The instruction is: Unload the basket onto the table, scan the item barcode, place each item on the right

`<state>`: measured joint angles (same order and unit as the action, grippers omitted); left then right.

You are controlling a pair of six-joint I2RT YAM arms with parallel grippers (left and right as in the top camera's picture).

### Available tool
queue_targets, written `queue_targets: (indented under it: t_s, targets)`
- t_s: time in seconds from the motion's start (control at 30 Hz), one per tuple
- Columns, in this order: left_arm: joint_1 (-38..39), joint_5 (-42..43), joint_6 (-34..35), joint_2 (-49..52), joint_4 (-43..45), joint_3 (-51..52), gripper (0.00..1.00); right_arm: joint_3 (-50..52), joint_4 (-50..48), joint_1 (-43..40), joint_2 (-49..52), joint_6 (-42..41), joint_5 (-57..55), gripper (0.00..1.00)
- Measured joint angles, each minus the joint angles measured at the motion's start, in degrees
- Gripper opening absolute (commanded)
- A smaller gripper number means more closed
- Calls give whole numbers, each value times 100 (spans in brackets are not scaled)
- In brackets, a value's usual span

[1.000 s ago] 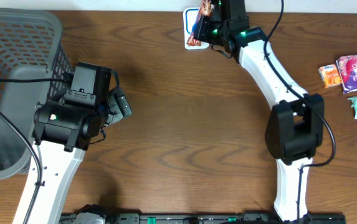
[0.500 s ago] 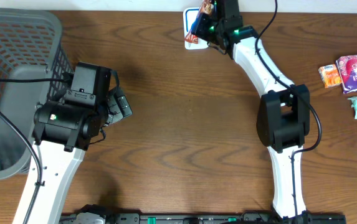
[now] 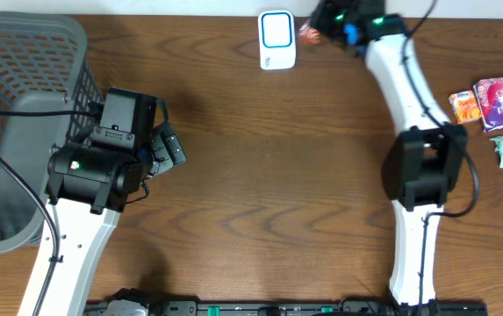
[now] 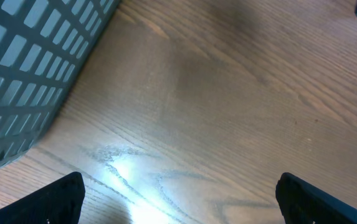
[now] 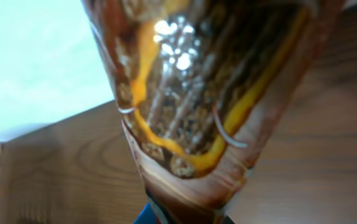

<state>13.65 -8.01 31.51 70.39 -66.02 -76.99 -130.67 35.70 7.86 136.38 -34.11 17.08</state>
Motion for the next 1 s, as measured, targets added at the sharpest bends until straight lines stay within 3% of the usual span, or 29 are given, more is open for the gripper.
queue_targets:
  t_s: [0.4, 0.7, 0.73, 0.77, 0.8, 0.83, 1.0]
  targets:
    - [0, 0, 0, 0, 2, 0, 98, -275, 2695, -2037, -699, 1290, -894, 1]
    - [0, 0, 0, 0, 0, 0, 98, -87, 2964, -2944, -699, 2057, -1893, 2]
    - [0, 0, 0, 0, 0, 0, 98, -76, 2955, -3014, -699, 2083, -1980, 8]
    - [0, 0, 0, 0, 0, 0, 98, -70, 2931, -3088, -699, 2109, -2061, 20]
    - [0, 0, 0, 0, 0, 0, 98, -61, 2894, -3171, -699, 2149, -2131, 54]
    - [0, 0, 0, 0, 0, 0, 98, -61, 2872, -3274, -699, 2162, -2212, 67]
    - [0, 0, 0, 0, 0, 0, 98, -61, 2994, -3488, -699, 2184, -2337, 70]
